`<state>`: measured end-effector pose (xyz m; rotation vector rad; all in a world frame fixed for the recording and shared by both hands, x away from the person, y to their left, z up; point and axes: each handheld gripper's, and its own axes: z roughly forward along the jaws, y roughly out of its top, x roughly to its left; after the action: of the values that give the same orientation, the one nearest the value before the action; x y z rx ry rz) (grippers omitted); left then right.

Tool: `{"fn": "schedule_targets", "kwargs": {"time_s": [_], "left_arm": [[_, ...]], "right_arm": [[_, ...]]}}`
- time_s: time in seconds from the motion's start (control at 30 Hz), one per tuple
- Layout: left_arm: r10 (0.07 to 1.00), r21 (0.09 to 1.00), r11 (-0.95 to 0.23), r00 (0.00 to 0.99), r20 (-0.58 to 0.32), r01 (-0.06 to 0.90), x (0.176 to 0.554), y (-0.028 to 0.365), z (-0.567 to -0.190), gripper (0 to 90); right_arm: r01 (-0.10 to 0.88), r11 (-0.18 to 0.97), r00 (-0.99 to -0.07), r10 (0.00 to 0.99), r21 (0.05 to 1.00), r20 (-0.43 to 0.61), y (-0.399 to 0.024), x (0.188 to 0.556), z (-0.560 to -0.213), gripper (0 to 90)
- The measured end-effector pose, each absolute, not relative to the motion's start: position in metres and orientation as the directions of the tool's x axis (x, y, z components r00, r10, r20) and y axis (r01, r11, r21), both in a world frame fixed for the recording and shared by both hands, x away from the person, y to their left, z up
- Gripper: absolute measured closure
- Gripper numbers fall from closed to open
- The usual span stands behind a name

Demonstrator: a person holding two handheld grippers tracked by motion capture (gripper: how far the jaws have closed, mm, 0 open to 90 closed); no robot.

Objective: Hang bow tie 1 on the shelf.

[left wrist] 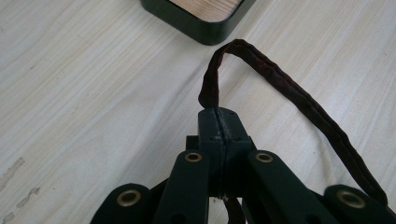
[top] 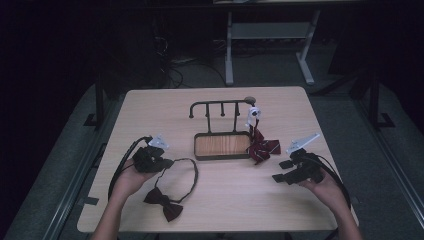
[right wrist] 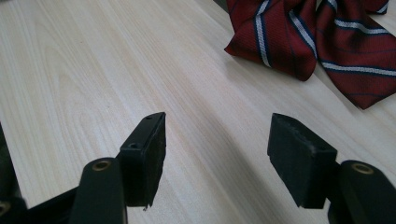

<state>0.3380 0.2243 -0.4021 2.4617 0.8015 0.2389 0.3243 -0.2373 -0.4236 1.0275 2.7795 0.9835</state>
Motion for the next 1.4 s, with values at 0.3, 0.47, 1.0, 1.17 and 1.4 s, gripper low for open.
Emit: {"fn": "schedule_targets", "kwargs": {"time_s": [0.3, 0.47, 1.0, 1.17, 1.4], "left_arm": [[0.580, 0.542, -0.685, 0.814, 0.003, 0.486, 0.335, 0.223, -0.396, 89.8], [0.561, 0.543, -0.698, 0.828, 0.008, 0.467, 0.333, 0.223, -0.389, 89.8], [0.504, 0.527, -0.732, 0.864, -0.011, 0.433, 0.333, 0.222, -0.359, 89.9], [0.485, 0.510, -0.751, 0.874, -0.004, 0.419, 0.333, 0.221, -0.347, 89.9], [0.471, 0.490, -0.767, 0.882, -0.011, 0.415, 0.333, 0.218, -0.339, 90.0]], "right_arm": [[0.583, 0.585, -0.781, 0.594, 0.564, 0.191, -0.238, 0.324, -0.424, 37.2], [0.581, 0.582, -0.783, 0.591, 0.569, 0.194, -0.239, 0.324, -0.423, 37.2], [0.584, 0.575, -0.781, 0.592, 0.573, 0.201, -0.242, 0.325, -0.420, 37.2], [0.581, 0.571, -0.782, 0.588, 0.580, 0.204, -0.243, 0.325, -0.420, 37.2], [0.576, 0.572, -0.786, 0.584, 0.584, 0.203, -0.244, 0.326, -0.420, 37.2]]}}
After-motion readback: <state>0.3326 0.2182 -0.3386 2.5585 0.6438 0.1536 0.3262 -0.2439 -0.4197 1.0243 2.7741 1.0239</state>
